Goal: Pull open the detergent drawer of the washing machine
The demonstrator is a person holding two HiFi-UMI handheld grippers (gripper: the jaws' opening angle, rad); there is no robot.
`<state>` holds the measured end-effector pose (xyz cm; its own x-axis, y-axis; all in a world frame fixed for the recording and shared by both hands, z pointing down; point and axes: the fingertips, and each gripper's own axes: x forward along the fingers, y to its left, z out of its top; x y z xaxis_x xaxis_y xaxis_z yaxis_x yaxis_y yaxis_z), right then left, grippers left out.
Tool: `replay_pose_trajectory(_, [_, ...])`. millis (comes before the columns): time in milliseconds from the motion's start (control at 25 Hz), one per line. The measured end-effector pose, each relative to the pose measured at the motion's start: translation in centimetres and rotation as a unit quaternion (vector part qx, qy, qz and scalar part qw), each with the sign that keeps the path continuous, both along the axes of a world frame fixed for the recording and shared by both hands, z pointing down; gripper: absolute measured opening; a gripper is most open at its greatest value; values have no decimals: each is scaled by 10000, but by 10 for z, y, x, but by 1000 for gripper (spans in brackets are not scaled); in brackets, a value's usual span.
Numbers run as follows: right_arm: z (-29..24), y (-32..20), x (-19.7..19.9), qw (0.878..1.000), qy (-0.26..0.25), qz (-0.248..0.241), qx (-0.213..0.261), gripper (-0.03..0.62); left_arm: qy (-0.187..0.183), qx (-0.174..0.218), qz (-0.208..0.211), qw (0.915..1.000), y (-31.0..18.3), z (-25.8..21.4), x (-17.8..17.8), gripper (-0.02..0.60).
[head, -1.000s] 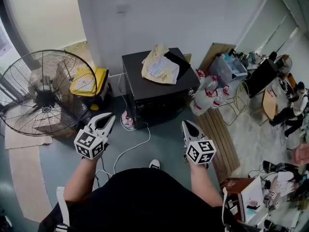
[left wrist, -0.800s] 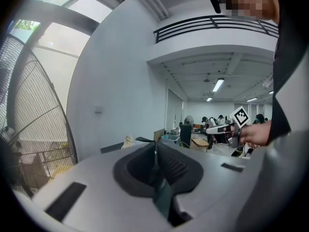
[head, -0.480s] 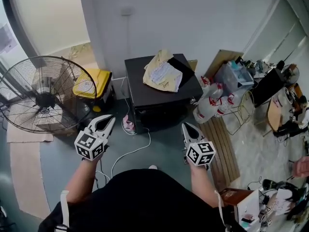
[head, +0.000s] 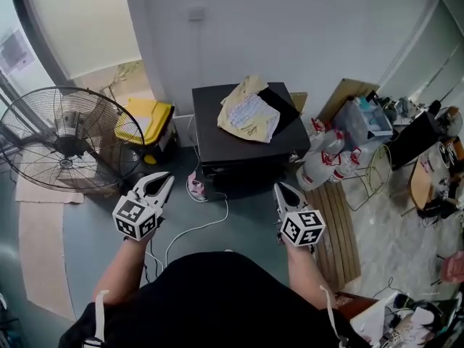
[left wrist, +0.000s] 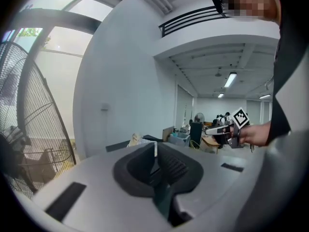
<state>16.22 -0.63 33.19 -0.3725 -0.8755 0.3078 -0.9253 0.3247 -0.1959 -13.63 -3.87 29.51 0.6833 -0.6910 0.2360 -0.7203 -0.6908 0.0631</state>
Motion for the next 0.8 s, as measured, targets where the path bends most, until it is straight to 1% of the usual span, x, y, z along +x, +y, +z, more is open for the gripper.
replay_pose_trajectory(200, [5, -11, 13, 9999, -76, -117, -51, 2, -22, -39, -111, 9999, -6, 2, 15, 25])
replay_pose_trajectory(520, [19, -20, 35, 9994, -233, -200, -161, 2, -73, -78, -159, 9998, -7, 9, 39, 25])
replay_pose_trajectory(800, [24, -21, 45, 9988, -368, -233, -239, 2, -68, -104, -202, 9997, -5, 11, 49, 25])
